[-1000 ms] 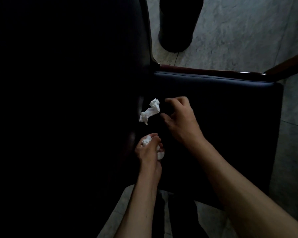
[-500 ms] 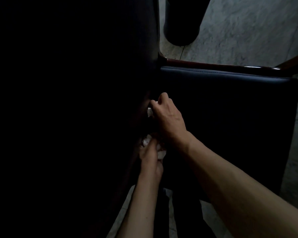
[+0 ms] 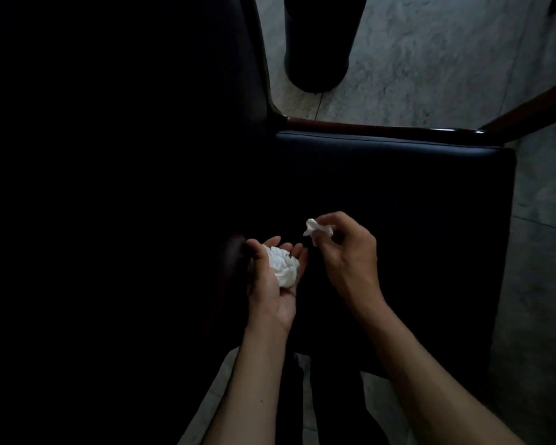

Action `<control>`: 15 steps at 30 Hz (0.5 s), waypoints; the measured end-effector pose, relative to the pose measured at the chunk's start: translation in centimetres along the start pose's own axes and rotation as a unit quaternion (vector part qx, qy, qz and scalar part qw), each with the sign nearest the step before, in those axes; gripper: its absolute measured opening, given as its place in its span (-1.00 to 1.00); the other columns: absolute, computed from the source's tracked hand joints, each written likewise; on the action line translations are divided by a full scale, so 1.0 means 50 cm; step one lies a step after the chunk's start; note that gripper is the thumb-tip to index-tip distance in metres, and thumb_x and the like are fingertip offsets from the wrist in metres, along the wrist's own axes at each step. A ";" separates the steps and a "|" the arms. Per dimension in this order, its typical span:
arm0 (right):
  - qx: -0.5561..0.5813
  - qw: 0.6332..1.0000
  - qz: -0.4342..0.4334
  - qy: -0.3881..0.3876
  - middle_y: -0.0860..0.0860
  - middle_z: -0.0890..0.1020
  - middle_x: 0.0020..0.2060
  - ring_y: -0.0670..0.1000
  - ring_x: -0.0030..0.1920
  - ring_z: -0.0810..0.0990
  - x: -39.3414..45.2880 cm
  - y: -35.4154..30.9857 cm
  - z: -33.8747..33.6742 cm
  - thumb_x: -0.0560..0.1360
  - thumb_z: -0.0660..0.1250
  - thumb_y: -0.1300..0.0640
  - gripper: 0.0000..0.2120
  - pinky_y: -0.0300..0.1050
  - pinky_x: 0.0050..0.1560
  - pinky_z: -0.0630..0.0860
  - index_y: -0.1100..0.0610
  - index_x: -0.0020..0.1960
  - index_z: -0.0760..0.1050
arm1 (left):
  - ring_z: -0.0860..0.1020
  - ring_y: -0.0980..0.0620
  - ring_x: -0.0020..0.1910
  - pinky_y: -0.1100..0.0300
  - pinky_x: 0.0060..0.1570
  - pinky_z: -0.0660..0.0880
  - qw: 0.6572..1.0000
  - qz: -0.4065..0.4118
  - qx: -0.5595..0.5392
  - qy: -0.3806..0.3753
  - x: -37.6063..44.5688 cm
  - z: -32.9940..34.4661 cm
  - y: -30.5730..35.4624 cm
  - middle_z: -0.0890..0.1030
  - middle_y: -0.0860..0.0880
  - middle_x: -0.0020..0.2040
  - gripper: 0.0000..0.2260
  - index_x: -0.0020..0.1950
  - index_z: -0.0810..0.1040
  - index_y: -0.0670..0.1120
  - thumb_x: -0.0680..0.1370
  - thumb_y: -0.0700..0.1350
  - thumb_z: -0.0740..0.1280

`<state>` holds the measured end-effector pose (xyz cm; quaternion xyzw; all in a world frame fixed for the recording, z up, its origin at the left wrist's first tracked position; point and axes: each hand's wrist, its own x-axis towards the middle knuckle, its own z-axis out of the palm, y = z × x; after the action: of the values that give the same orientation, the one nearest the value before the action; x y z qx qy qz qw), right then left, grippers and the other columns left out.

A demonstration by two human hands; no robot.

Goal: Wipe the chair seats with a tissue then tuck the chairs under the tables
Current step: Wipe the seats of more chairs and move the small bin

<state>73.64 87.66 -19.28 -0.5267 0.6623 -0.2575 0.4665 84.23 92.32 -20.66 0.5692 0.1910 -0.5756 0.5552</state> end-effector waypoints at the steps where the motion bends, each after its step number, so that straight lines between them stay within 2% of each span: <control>1: 0.029 1.000 0.003 -0.006 -0.03 0.65 -0.16 -0.11 -0.16 0.65 -0.016 -0.009 -0.001 0.53 0.37 0.21 -0.93 -0.05 -0.17 0.60 0.10 -0.01 0.59 | 0.69 -0.06 -0.03 0.04 -0.11 0.61 1.000 -0.001 0.018 -0.003 -0.003 0.005 -0.002 0.65 -0.16 0.05 -0.37 0.12 0.58 -0.12 0.38 0.39 0.22; 3: 0.070 0.997 -0.011 -0.032 -0.01 0.65 -0.13 -0.09 -0.13 0.65 -0.045 -0.023 0.002 0.51 0.38 0.24 -0.91 -0.04 -0.13 0.60 0.12 -0.01 0.61 | 0.68 -0.06 -0.06 0.08 -0.15 0.60 0.998 -0.007 0.061 -0.017 -0.011 0.015 -0.005 0.69 -0.14 0.00 -0.32 0.10 0.59 -0.11 0.45 0.45 0.09; 5: 0.061 0.996 -0.049 -0.053 -0.02 0.62 -0.09 -0.09 -0.09 0.63 -0.069 -0.029 0.005 0.49 0.39 0.26 -0.90 -0.07 -0.09 0.59 0.14 -0.02 0.62 | 0.69 -0.06 -0.13 0.13 -0.26 0.60 0.996 -0.011 0.087 -0.013 -0.019 0.023 -0.007 0.71 -0.12 -0.08 -0.32 0.07 0.61 -0.11 0.50 0.45 0.05; 8: 0.042 0.995 -0.077 -0.053 -0.02 0.56 -0.04 -0.16 -0.05 0.58 -0.091 -0.024 0.003 0.48 0.42 0.27 -0.90 -0.30 -0.10 0.52 0.15 -0.03 0.64 | 0.67 -0.05 -0.19 0.13 -0.26 0.58 0.997 -0.010 0.076 -0.008 -0.022 0.039 -0.002 0.68 -0.09 -0.16 -0.36 0.01 0.63 -0.15 0.56 0.38 0.05; 11: 0.045 0.995 -0.074 -0.041 0.00 0.55 -0.06 -0.17 -0.05 0.58 -0.099 -0.017 -0.003 0.47 0.44 0.27 -0.93 -0.38 -0.09 0.48 0.19 -0.04 0.64 | 0.61 0.01 -0.28 0.19 -0.29 0.56 0.998 -0.008 0.052 -0.014 -0.023 0.058 0.000 0.62 -0.06 -0.21 -0.49 -0.10 0.61 -0.18 0.61 0.20 0.08; 13: 0.047 0.996 -0.061 -0.036 0.01 0.55 -0.11 -0.15 -0.12 0.58 -0.098 -0.016 -0.008 0.47 0.44 0.28 -0.95 -0.34 -0.16 0.49 0.20 -0.07 0.63 | 0.62 0.03 -0.27 0.17 -0.28 0.57 0.998 -0.001 0.068 -0.012 -0.028 0.067 -0.005 0.61 -0.07 -0.18 -0.65 -0.10 0.61 -0.17 0.62 0.03 0.17; 15: 0.041 0.997 -0.051 -0.026 0.00 0.55 -0.16 -0.11 -0.17 0.58 -0.097 -0.018 -0.014 0.45 0.44 0.31 -0.94 -0.23 -0.23 0.53 0.19 -0.13 0.60 | 0.63 0.00 -0.21 0.13 -0.17 0.57 0.996 0.013 0.082 -0.010 -0.036 0.073 -0.014 0.62 -0.09 -0.14 -0.75 -0.04 0.61 -0.16 0.64 -0.06 0.21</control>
<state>73.49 91.83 -16.52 -0.5471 0.6108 -0.2940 0.4912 81.54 90.20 -18.36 0.6097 0.1299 -0.5874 0.5161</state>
